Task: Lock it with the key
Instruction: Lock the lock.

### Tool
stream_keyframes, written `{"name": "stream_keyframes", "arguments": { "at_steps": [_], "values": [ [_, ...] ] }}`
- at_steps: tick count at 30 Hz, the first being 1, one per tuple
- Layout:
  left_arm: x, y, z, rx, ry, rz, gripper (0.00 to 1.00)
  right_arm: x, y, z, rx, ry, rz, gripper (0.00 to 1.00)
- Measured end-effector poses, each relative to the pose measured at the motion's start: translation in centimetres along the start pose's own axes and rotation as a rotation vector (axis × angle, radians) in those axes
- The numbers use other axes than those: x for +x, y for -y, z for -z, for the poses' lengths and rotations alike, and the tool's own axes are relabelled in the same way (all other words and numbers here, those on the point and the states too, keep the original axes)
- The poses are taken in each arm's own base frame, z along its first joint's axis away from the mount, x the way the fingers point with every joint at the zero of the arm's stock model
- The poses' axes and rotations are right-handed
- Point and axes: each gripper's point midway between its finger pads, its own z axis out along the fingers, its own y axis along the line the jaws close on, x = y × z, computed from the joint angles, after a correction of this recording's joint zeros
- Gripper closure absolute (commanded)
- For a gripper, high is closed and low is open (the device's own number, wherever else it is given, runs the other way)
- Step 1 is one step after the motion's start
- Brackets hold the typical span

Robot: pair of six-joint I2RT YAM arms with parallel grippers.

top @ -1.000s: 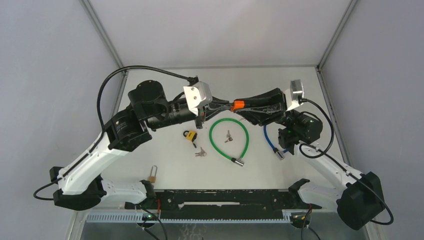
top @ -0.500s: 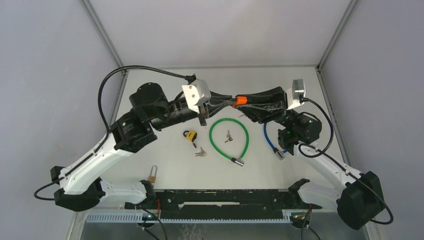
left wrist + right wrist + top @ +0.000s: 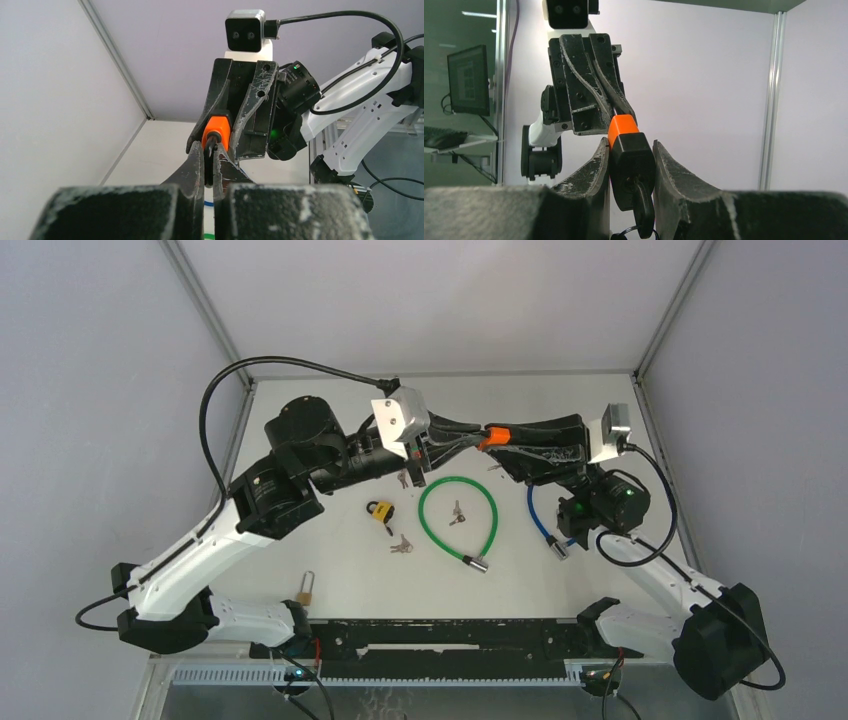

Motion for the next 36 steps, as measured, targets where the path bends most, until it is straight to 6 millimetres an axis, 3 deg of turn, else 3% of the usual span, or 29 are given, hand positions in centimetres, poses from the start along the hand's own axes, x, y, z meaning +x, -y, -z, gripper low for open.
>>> {"name": "stream_keyframes", "arguments": {
  "at_steps": [4, 11, 23, 32, 33, 36],
  "values": [
    [-0.3, 0.2, -0.1, 0.017, 0.000, 0.005, 1.00, -0.6, -0.2, -0.3, -0.030, -0.032, 0.024, 1.00],
    [-3.8, 1.0, -1.3, 0.116, 0.031, -0.030, 1.00, -3.9, -1.1, -2.3, -0.080, 0.010, 0.085, 1.00],
    [-1.9, 1.1, -0.6, 0.155, -0.053, -0.180, 1.00, -2.1, -1.2, -1.7, -0.092, -0.111, 0.094, 1.00],
    [-2.1, 1.9, -1.6, 0.146, 0.092, -0.002, 1.00, -3.1, -1.4, -1.2, -0.119, -0.140, 0.093, 1.00],
    [-2.9, 2.3, -1.9, 0.172, 0.178, 0.058, 1.00, -3.7, -1.7, -1.4, -0.124, -0.122, 0.082, 1.00],
    [-3.3, 2.5, -1.9, 0.185, 0.213, 0.057, 1.00, -4.1, -2.0, -1.6, -0.129, -0.120, 0.083, 1.00]
  ]
}}
